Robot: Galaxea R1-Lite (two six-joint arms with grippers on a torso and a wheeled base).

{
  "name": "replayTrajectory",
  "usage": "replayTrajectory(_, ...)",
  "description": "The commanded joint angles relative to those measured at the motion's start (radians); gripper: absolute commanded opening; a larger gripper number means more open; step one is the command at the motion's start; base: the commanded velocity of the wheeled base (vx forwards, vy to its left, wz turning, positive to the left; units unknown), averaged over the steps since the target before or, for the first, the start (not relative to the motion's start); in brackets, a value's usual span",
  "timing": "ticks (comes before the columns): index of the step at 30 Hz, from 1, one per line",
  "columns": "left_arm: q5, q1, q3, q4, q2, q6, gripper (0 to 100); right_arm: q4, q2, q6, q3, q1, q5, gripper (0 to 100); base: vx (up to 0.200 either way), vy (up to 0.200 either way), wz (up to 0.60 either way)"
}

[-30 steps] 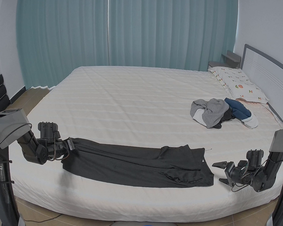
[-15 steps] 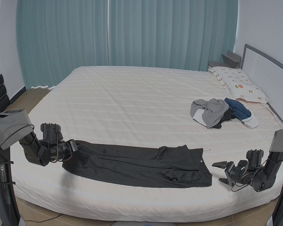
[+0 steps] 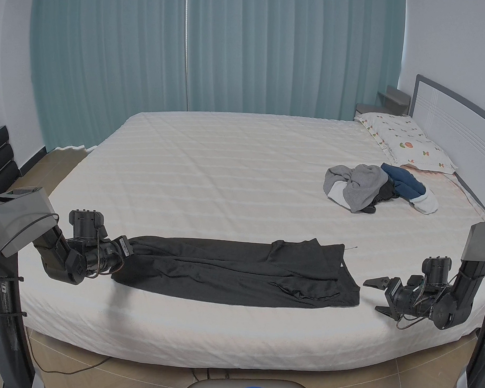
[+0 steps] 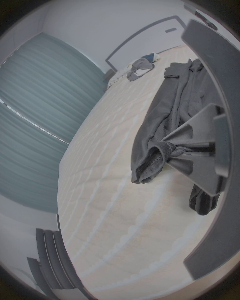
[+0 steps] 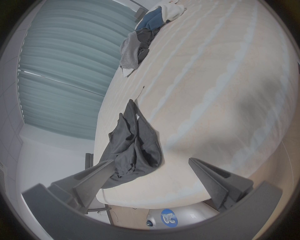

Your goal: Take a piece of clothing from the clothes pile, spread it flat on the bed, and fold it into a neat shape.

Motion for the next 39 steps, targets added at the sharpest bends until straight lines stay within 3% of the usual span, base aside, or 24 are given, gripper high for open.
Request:
replayTrajectory(1, -0.003, -0.005, -0.007, -0.026, 0.004, -0.054, 0, 0.000, 0.001, 0.000, 0.000, 0.000, 0.000, 100, 0.000, 0.000, 0.00)
replayTrajectory(5, -0.002, -0.030, -0.018, -0.032, 0.003, -0.080, 0, 0.000, 0.001, 0.000, 0.000, 0.000, 0.000, 100, 0.000, 0.000, 0.00)
replayTrajectory(23, 0.026, -0.123, -0.031, -0.020, -0.057, -0.124, 0, 0.000, 0.000, 0.000, 0.003, 0.000, 0.000, 100, 0.000, -0.200, 0.00)
replayTrajectory(30, 0.139, -0.220, -0.070, 0.023, -0.073, -0.121, 0, 0.000, 0.001, -0.008, 0.004, 0.002, 0.000, 100, 0.000, -0.200, 0.00)
replayTrajectory(39, 0.201, -0.330, -0.177, 0.177, -0.070, -0.123, 0, 0.000, 0.001, -0.020, 0.007, 0.002, 0.000, 100, 0.000, -0.200, 0.00)
